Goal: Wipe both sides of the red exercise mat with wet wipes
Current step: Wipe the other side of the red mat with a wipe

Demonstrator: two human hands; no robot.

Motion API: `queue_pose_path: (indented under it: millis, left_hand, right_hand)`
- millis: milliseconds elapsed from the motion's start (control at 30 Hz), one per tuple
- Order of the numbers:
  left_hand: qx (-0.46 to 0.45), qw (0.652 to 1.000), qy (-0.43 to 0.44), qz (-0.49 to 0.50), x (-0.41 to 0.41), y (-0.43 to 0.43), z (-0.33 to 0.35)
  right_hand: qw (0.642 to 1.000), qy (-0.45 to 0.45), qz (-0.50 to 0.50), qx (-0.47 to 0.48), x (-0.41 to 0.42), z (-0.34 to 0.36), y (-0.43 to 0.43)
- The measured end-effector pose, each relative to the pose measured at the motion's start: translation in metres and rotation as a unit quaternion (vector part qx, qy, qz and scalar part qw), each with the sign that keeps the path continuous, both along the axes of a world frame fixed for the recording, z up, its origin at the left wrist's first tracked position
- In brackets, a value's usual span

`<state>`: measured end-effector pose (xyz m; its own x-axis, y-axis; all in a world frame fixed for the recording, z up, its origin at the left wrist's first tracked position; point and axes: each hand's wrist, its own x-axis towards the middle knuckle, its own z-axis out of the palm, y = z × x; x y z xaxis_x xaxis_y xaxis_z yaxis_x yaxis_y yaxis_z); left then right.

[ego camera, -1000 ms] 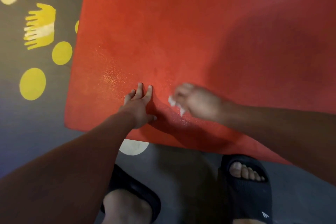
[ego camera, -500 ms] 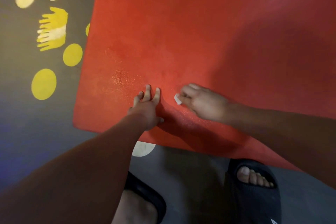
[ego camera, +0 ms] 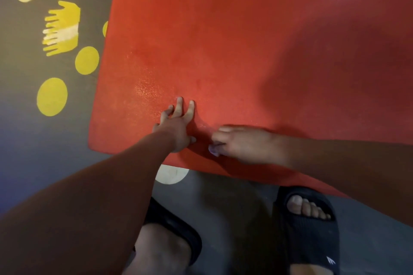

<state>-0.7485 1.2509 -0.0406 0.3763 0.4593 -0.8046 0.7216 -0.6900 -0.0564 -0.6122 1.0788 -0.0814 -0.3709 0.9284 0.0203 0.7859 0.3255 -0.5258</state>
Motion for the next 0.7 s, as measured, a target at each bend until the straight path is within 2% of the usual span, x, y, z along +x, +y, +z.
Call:
queue_pose_path:
  millis: [67,133,200,267,367,400,433,500,600,667,700]
  left_hand:
    - [0.007,1.000,-0.002,-0.001,0.000,-0.002,-0.001]
    - [0.014,1.000,-0.006,0.003,0.000,-0.003,0.000]
    - [0.017,1.000,-0.007,0.005,-0.001,-0.004,0.001]
    - [0.023,1.000,-0.007,0.001,0.001,-0.006,0.001]
    - [0.032,0.999,-0.014,0.005,0.001,-0.008,-0.002]
    - [0.034,0.999,-0.015,0.006,0.000,-0.009,-0.004]
    - [0.036,0.999,-0.015,0.006,0.000,-0.009,-0.005]
    - [0.041,0.999,-0.015,0.002,0.000,-0.010,-0.007]
    - [0.047,0.999,-0.020,0.009,-0.002,-0.010,-0.006]
    - [0.047,0.998,-0.025,0.016,-0.002,-0.013,-0.005]
    - [0.047,0.998,-0.029,0.019,-0.001,-0.014,-0.005]
  right_hand:
    - [0.998,-0.050,-0.006,0.024,0.018,-0.002,0.007]
    - [0.987,-0.060,-0.146,0.026,0.045,-0.010,0.024]
    - [0.960,-0.035,-0.278,0.025,0.057,-0.014,0.031]
    - [0.950,-0.009,-0.312,0.003,0.039,-0.010,0.020]
    - [0.988,0.020,-0.156,-0.004,-0.015,-0.003,-0.021]
    - [0.993,0.046,-0.104,-0.026,-0.024,0.003,-0.033]
    - [0.997,0.056,-0.051,-0.007,-0.027,-0.001,-0.042]
    - [0.999,0.019,-0.026,0.028,-0.011,-0.001,-0.043]
    - [0.987,-0.004,-0.157,0.024,0.041,-0.006,-0.025]
    - [0.955,-0.025,-0.293,0.023,0.072,-0.015,-0.014]
    - [0.944,-0.047,-0.326,0.029,0.077,-0.020,-0.013]
